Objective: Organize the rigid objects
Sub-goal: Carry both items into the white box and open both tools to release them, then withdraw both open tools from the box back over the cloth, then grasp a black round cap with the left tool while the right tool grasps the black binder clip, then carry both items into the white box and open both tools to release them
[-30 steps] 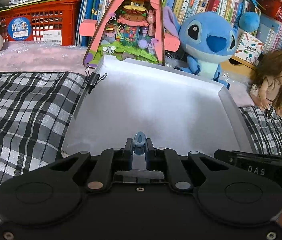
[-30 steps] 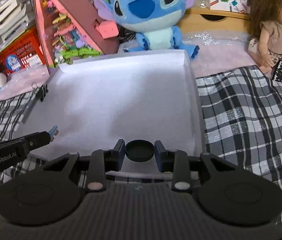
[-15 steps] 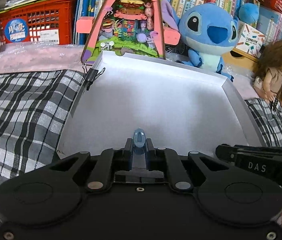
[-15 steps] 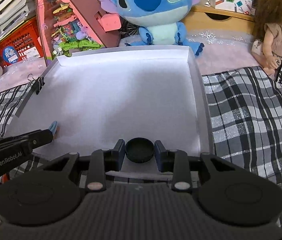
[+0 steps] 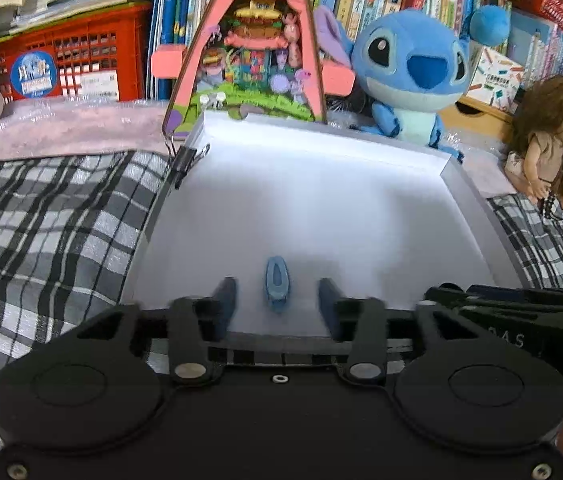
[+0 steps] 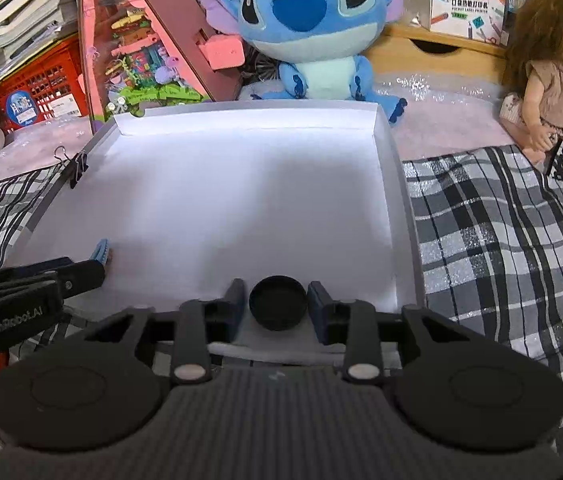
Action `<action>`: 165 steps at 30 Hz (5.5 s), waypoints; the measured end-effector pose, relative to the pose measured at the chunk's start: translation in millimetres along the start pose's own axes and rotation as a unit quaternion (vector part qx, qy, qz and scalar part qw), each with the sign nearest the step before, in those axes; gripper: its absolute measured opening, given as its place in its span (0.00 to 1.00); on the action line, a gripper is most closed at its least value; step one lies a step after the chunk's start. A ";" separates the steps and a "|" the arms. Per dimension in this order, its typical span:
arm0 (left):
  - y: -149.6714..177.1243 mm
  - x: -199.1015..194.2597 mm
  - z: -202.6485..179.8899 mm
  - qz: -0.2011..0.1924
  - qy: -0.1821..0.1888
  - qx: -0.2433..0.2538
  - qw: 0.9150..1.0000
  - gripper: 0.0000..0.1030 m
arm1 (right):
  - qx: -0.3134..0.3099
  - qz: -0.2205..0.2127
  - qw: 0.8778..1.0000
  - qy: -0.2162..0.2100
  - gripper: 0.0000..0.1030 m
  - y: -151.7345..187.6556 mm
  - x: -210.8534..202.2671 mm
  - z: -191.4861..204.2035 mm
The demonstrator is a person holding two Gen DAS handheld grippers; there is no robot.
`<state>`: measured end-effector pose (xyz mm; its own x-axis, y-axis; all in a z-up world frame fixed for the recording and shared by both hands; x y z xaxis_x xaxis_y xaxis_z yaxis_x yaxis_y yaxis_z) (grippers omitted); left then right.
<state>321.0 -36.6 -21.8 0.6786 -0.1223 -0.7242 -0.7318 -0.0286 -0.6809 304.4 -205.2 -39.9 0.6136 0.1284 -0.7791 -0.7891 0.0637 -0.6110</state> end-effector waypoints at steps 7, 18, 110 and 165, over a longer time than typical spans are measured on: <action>1.3 -24.6 2.4 -0.022 0.003 0.008 1.000 0.68 | 0.006 -0.025 1.000 -0.016 0.78 -0.1 -14.6 -1.9; 20.4 -74.2 6.2 -0.053 0.031 0.003 0.998 0.86 | 0.007 -0.079 0.996 -0.044 0.92 8.4 -60.6 -6.6; 187.0 -161.1 8.1 -0.140 -0.003 0.066 0.988 0.29 | -0.121 -0.177 0.977 -0.025 0.23 168.9 -132.5 22.2; -24.5 -33.2 5.9 -0.066 0.020 -0.006 0.998 0.29 | 0.129 -0.091 0.983 -0.099 0.23 -11.4 -71.1 -21.7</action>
<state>316.8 -25.9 18.2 0.7656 -0.1571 -0.6238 -0.6377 -0.0579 -0.7681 270.3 -236.5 19.4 0.7474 0.2802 -0.6024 -0.6639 0.3488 -0.6615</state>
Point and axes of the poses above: each gripper's, at about its wrist camera, not at the fingertips, and x roughly the way its jaws point, z to its left, y to its underside, the point moved 8 cm from there along x, roughly the way its jaws point, and after that the axes turned 3 degrees about -y, right-handed, at the moved point
